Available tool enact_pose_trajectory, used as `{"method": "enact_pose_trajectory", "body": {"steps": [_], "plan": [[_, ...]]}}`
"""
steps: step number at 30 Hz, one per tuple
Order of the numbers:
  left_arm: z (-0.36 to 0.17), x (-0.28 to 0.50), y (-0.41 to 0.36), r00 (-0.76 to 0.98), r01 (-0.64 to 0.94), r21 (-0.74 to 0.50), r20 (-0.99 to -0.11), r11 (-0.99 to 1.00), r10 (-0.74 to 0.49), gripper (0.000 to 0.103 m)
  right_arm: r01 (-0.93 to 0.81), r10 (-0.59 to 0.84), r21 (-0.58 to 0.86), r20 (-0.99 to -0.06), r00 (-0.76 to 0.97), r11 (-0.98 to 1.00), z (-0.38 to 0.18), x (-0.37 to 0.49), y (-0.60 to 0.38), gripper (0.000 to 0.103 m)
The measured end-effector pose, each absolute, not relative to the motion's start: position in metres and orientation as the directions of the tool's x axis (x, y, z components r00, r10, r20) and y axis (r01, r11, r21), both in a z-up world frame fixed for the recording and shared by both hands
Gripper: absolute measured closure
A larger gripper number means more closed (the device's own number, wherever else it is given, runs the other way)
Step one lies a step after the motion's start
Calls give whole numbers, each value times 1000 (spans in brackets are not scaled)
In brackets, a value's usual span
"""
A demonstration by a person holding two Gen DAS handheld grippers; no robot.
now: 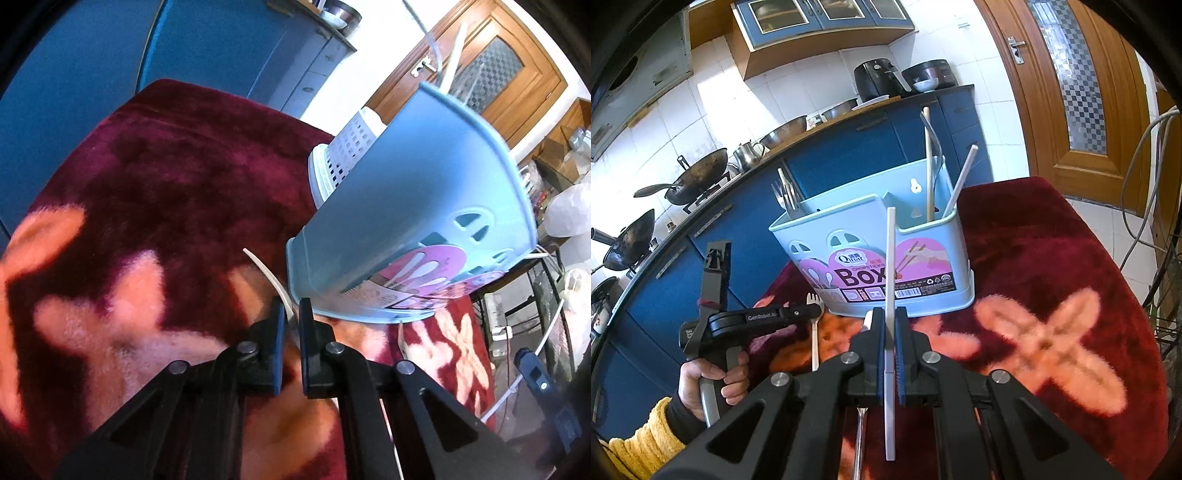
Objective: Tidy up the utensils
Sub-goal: 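Carry the fork with the left tool while the right tool carries the chopstick above the box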
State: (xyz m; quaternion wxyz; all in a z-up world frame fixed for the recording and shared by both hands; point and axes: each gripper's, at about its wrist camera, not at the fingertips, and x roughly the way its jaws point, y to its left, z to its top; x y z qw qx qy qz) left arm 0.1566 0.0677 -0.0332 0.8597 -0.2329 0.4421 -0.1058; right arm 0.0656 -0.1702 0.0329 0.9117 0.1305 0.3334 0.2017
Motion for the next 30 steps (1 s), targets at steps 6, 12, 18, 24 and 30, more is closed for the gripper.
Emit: {"method": "enact_pose_trajectory", "body": {"steps": [6, 12, 18, 24, 30], "plan": [[-9, 131, 69, 652, 2, -491, -660, 871, -373, 101, -286, 453, 367, -537, 712, 885, 41, 63, -170, 97], [26, 104, 72, 729, 60, -471, -582, 880, -361, 101, -306, 453, 348, -508, 733, 886, 54, 58, -170, 97], [74, 84, 68, 809, 125, -425, -479, 896, -340, 101, -317, 439, 319, -466, 769, 893, 75, 53, -170, 97], [119, 78, 62, 881, 150, -319, -386, 936, -273, 101, -318, 416, 283, -427, 803, 905, 99, 57, -171, 97], [160, 90, 54, 923, 155, -238, -312, 959, -226, 101, -307, 377, 231, -384, 843, 923, 127, 72, -170, 97]]}}
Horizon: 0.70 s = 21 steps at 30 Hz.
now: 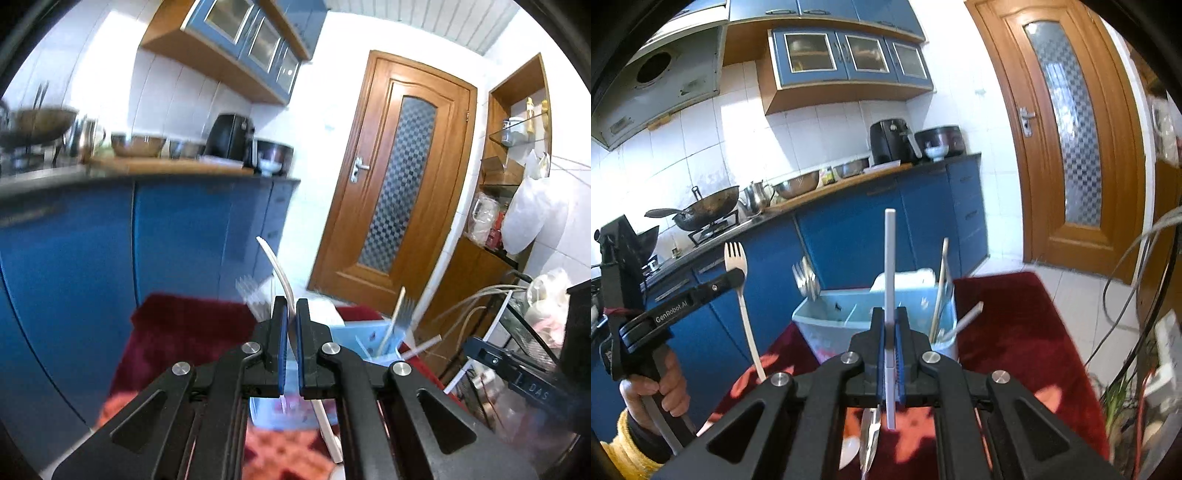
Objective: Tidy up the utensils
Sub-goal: 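Carry the fork with the left tool while the right tool carries the chopstick above the box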
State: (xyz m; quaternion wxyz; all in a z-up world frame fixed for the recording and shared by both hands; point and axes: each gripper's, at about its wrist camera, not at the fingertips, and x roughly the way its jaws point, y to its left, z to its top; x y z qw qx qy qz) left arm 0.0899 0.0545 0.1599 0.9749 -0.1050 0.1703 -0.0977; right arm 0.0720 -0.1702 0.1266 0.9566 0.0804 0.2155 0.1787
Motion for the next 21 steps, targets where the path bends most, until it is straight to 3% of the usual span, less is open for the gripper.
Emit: {"method": "enact_pose_trajectory", "body": {"steps": [12, 21], "plan": [[196, 140, 24, 979, 80, -80, -179, 994, -94, 101, -263, 299, 146, -356, 885, 954, 148, 124, -153, 97], [157, 175, 10, 969, 62, -37, -235, 997, -69, 101, -247, 270, 110, -422, 865, 963, 117, 157, -146, 97]]}}
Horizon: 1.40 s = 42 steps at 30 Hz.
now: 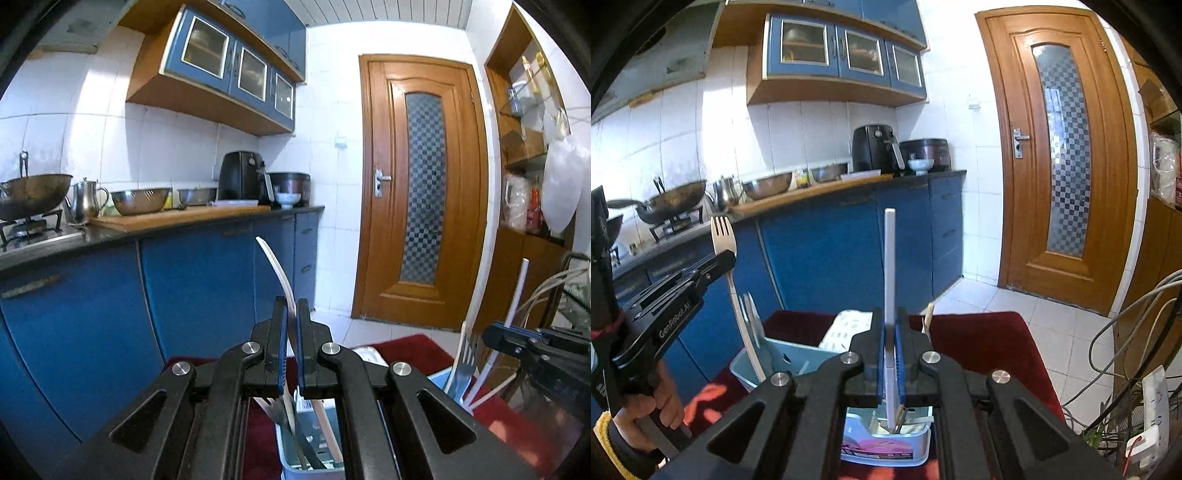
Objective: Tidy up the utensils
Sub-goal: 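Carry the fork with the left tool while the right tool carries the chopstick above the box, then lower the fork into the box and open the left tool while the right tool releases its chopstick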
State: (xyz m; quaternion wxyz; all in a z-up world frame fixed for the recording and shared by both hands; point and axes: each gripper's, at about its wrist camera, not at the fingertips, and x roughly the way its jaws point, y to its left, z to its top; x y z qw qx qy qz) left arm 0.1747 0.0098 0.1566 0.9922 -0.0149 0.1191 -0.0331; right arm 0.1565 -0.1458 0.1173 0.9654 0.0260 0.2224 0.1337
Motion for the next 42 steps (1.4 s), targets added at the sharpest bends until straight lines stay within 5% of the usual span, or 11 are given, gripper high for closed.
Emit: {"method": "enact_pose_trajectory", "body": {"steps": [12, 14, 17, 42], "plan": [[115, 180, 0, 941, 106, -55, -316, 993, -118, 101, -271, 298, 128, -493, 818, 954, 89, 169, -143, 95], [112, 179, 0, 937, 103, -57, -329, 993, -116, 95, -272, 303, 136, -491, 817, 953, 90, 168, -143, 80], [111, 176, 1, 930, 117, -73, -342, 990, -135, 76, -279, 319, 153, -480, 817, 948, 93, 165, -145, 75], [135, 104, -1, 895, 168, -102, -401, 980, -195, 75, -328, 410, 251, -461, 787, 911, 116, 92, -154, 70]]}}
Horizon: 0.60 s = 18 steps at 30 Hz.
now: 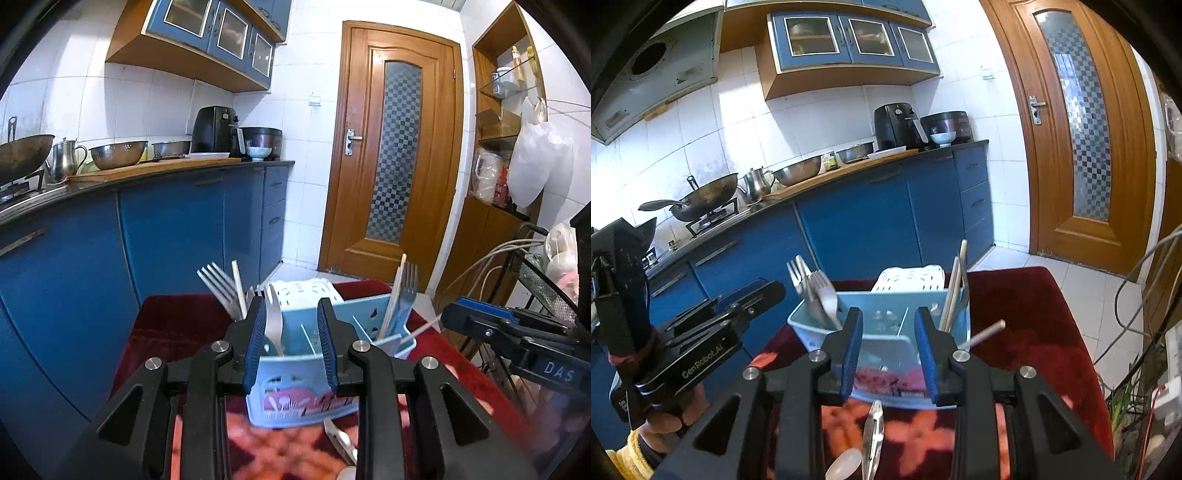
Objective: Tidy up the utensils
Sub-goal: 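Lower the fork into the box and open the left tool while the right tool releases its chopstick, then move both tools down toward the beige spoon and silver knife on the rug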
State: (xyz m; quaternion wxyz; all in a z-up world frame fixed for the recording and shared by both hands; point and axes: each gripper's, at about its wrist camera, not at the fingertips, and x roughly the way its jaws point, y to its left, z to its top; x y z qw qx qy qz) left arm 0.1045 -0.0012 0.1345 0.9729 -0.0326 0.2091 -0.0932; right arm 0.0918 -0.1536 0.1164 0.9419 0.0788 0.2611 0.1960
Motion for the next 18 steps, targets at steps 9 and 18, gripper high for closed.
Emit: {"method": "enact_pose_trajectory", "body": {"steps": [9, 18], "plan": [[123, 77, 11, 853, 175, -146, -472, 974, -224, 75, -314, 403, 253, -512, 759, 915, 106, 62, -153, 70], [100, 59, 18, 801, 175, -183, -545, 967, -249, 75, -300, 395, 256, -568, 722, 919, 87, 41, -152, 69]]}}
